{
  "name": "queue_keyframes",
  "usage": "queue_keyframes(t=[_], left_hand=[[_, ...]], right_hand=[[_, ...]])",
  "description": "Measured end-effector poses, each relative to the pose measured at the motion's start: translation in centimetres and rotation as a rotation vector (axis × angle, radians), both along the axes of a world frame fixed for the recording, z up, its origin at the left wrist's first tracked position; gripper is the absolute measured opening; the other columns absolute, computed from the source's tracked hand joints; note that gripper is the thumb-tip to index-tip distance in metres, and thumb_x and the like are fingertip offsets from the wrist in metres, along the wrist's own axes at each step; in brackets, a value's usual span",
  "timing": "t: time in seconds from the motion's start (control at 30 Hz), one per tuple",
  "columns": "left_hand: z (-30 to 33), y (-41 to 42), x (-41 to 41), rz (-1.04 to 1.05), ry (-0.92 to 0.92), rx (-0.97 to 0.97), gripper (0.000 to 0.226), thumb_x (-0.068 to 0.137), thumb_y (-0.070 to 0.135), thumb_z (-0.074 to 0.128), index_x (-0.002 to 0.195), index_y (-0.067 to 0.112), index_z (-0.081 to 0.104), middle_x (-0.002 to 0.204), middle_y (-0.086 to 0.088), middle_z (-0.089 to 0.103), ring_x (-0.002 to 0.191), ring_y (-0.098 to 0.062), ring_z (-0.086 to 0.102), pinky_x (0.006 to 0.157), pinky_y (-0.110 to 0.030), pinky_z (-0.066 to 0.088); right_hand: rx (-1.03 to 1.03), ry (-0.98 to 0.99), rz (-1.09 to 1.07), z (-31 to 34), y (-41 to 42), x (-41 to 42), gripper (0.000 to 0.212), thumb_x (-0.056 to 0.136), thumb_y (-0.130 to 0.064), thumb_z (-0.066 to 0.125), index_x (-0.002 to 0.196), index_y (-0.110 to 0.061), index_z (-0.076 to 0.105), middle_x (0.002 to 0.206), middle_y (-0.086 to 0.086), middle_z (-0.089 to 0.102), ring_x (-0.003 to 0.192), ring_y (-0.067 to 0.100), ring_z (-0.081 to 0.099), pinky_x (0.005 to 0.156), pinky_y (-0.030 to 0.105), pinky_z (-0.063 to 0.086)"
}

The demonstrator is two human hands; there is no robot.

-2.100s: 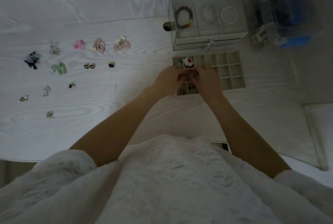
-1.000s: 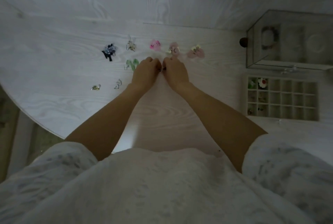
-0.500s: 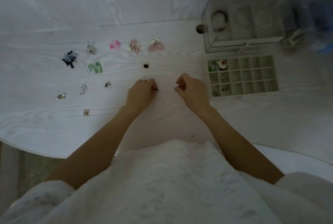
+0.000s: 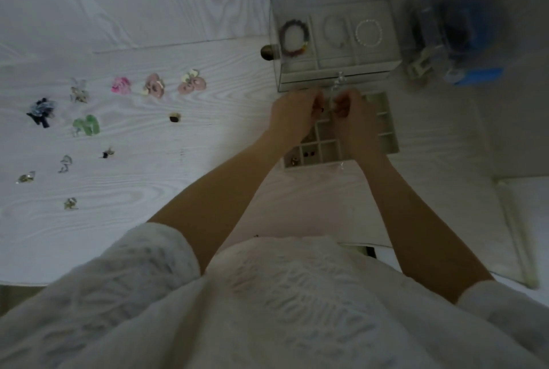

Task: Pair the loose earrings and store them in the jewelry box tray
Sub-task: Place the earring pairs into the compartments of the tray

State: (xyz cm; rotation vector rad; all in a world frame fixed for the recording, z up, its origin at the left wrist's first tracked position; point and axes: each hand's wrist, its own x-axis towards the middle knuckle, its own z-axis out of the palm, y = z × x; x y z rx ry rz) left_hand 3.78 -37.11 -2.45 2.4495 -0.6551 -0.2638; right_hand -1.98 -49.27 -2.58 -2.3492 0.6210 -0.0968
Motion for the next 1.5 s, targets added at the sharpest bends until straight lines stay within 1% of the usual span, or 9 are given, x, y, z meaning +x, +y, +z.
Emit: queue_keyframes(t=[0.23,0.43,0.57,0.73,0.87,1.07,1.23,1.37,1.5], left_hand=[[-2.8,-2.0,0.0,-0.037,-0.247,0.167,0.009,0.080,0.013,0.064,0.087,0.016,0.070,0.074,-0.007,0.071,0.088,-0.028,0.061,0.056,-0.032,0.048],[-2.1,-0.8,-0.2,-0.170,-0.206,0.113,0.022,0.088,0.019,0.054,0.106,0.016,0.068,0.101,-0.007,0.070,0.108,-0.026,0.052,0.080,-0.039,0.052],[0.4,3.1,-1.5,-0.070,-0.384,-0.059,0.014,0.085,0.021,0.059,0.094,0.019,0.070,0.081,-0.001,0.072,0.079,-0.021,0.063,0.057,-0.028,0.049],[3.2,12.1,-2.5,0.287,-0.216,-0.157,0.022,0.095,0.033,0.043,0.108,0.026,0.059,0.076,0.009,0.071,0.058,-0.003,0.056,0.054,-0.023,0.042],[2.5,18.6,0.7,0.378,-0.054,-0.094,0.022,0.089,0.023,0.056,0.111,0.021,0.060,0.091,0.003,0.070,0.072,-0.004,0.059,0.072,-0.030,0.051],[0.5,21.0,7.3,0.241,0.071,0.192,0.064,0.084,0.019,0.062,0.140,0.011,0.032,0.126,-0.013,0.051,0.110,-0.026,0.052,0.091,-0.033,0.041],[-0.7,20.1,11.1,0.082,0.087,0.413,0.048,0.090,0.022,0.053,0.134,0.005,0.041,0.130,-0.021,0.044,0.115,-0.035,0.048,0.095,-0.038,0.038],[-1.5,19.8,12.0,0.054,0.044,0.462,0.035,0.089,0.017,0.050,0.124,0.010,0.053,0.114,-0.018,0.053,0.096,-0.035,0.057,0.086,-0.042,0.046],[-2.0,19.2,11.0,0.073,0.088,0.364,0.035,0.085,0.021,0.058,0.118,0.011,0.054,0.110,-0.016,0.059,0.095,-0.032,0.060,0.086,-0.043,0.047]], right_hand=[[-0.124,0.095,0.092,-1.4,-1.1,1.4,0.016,0.080,-0.017,0.061,0.091,-0.010,0.070,0.089,0.013,0.071,0.085,0.029,0.065,0.072,0.033,0.051],[-0.194,0.096,0.183,-1.5,-1.9,1.2,0.022,0.081,-0.020,0.064,0.102,-0.015,0.071,0.102,0.019,0.064,0.093,0.034,0.059,0.076,0.031,0.045],[-0.157,-0.011,0.186,-0.8,-0.8,0.1,0.019,0.081,-0.013,0.063,0.099,-0.015,0.070,0.100,0.012,0.065,0.093,0.029,0.059,0.078,0.034,0.048],[-0.215,-0.196,0.436,2.3,5.0,0.0,0.015,0.087,-0.011,0.055,0.098,-0.009,0.066,0.095,0.011,0.063,0.084,0.025,0.058,0.072,0.028,0.043],[-0.189,-0.160,0.656,2.6,10.3,3.6,0.022,0.088,-0.011,0.055,0.109,-0.012,0.062,0.107,0.007,0.059,0.092,0.022,0.058,0.074,0.031,0.047],[-0.087,0.024,0.619,-0.5,14.8,11.1,0.042,0.088,-0.014,0.057,0.129,-0.013,0.050,0.130,0.009,0.051,0.114,0.028,0.049,0.091,0.034,0.041],[-0.181,0.098,0.685,-3.0,18.2,16.3,0.057,0.086,-0.020,0.054,0.140,-0.016,0.035,0.145,0.006,0.040,0.132,0.029,0.032,0.109,0.038,0.030],[-0.189,0.025,0.649,-4.1,19.3,16.6,0.034,0.088,-0.018,0.052,0.120,-0.012,0.057,0.122,0.010,0.058,0.114,0.029,0.045,0.091,0.038,0.041],[-0.152,-0.019,0.473,-4.5,19.0,15.1,0.022,0.090,-0.017,0.053,0.106,-0.007,0.063,0.110,0.013,0.056,0.098,0.027,0.053,0.075,0.031,0.042]])
